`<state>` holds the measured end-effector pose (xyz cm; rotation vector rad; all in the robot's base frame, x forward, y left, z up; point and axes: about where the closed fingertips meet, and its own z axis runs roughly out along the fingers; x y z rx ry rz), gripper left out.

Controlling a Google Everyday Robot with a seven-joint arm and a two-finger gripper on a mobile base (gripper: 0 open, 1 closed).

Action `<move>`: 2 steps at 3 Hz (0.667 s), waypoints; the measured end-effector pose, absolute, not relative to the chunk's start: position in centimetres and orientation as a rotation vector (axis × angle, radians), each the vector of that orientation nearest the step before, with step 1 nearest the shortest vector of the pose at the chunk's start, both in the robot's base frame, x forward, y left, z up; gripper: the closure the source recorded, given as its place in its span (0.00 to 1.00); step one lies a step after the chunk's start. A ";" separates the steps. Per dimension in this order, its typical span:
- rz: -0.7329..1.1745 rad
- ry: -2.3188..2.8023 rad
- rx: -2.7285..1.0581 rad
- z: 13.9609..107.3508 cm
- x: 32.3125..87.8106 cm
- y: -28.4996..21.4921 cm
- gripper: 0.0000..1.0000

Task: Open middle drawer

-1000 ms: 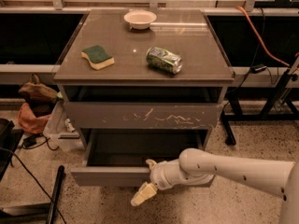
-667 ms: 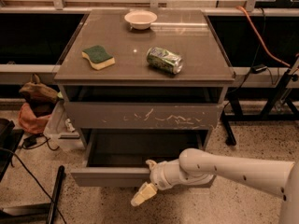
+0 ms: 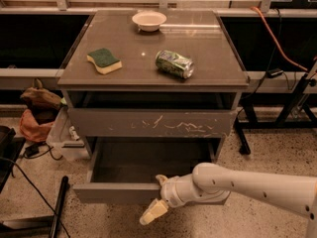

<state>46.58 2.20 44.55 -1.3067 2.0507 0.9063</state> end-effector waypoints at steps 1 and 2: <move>0.899 2.061 -1.341 44.6 46.2 2.9 0.00; 0.892 2.070 -1.390 45.6 44.2 3.6 0.00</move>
Offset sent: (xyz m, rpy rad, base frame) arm -0.0552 0.0199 0.0241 -0.0925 0.0218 0.0966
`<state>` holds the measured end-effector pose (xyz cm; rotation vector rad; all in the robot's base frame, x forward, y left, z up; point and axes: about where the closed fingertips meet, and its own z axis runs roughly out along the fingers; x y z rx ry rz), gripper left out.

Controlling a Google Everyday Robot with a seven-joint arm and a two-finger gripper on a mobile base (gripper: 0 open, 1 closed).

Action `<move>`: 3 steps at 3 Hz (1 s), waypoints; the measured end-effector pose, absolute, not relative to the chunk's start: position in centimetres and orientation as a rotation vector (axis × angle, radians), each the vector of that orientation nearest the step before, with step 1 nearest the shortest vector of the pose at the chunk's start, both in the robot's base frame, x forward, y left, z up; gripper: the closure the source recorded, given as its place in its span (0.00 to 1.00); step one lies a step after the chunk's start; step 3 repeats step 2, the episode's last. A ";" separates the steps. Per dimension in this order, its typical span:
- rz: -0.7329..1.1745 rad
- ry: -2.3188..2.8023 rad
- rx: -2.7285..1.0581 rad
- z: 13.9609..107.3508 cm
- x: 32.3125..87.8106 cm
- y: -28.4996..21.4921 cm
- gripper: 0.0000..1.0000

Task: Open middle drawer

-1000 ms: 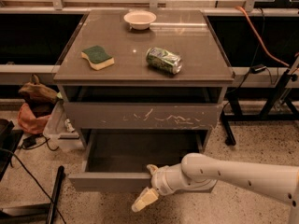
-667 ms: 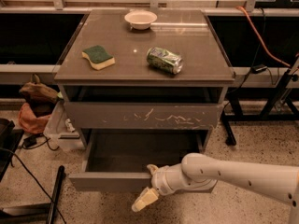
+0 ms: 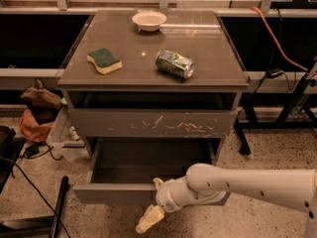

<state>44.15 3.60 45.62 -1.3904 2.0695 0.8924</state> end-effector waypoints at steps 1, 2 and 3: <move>0.969 2.099 -1.384 46.0 39.3 3.6 0.00; 0.969 2.099 -1.384 46.0 39.3 3.6 0.00; 0.969 2.099 -1.384 46.0 39.3 3.6 0.00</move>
Offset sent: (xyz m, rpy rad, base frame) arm -0.0820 -0.0045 -0.0011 0.0434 0.1186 0.0071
